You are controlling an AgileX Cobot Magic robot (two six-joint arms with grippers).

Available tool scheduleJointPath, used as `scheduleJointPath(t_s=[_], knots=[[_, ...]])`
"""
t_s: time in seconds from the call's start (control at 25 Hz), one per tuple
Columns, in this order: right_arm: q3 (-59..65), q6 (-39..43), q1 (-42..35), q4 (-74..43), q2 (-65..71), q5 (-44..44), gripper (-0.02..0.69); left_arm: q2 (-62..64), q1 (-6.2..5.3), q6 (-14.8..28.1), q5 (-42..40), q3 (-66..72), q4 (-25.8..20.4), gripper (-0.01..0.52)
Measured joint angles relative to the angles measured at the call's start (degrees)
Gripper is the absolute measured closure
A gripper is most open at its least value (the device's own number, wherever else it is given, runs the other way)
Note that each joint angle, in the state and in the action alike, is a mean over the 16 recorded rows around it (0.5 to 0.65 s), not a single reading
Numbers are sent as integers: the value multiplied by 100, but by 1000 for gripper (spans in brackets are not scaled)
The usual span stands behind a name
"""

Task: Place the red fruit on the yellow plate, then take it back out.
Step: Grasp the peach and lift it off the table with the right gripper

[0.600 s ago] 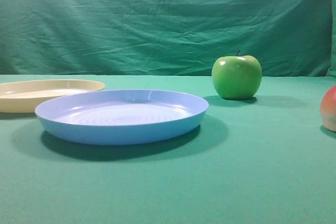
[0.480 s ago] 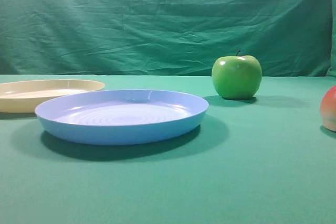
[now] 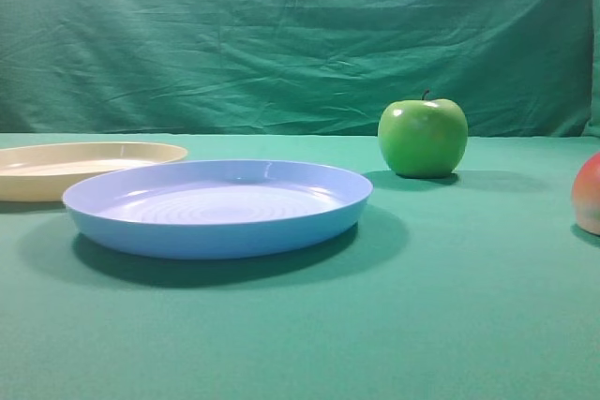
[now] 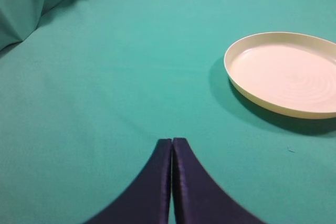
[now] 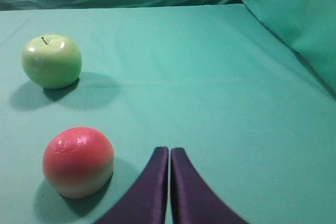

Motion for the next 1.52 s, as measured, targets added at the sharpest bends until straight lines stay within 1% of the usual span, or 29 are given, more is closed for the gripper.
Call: scheduleJointPath(t_s=[0.32,0.76,0.92,1.12,1.36,1.52], knots=[[0,17,0,1,0,-140,665,0,0,0,0,0,0,514],[-115,242,0,586,6,-1430,665,0,0,0,0,0,0,514],[-389,306,0,837,131,-1620,665,0,0,0,0,0,0,514],[-930,260,0,951,579,-1165,665,0,0,0,0,0,0,514],[-1700,43,0,1016,1468,-193,665,0,0,0,0,0,0,514],[-2121,-336,0,1151,2099,502,665,0,0,0,0,0,0,514]])
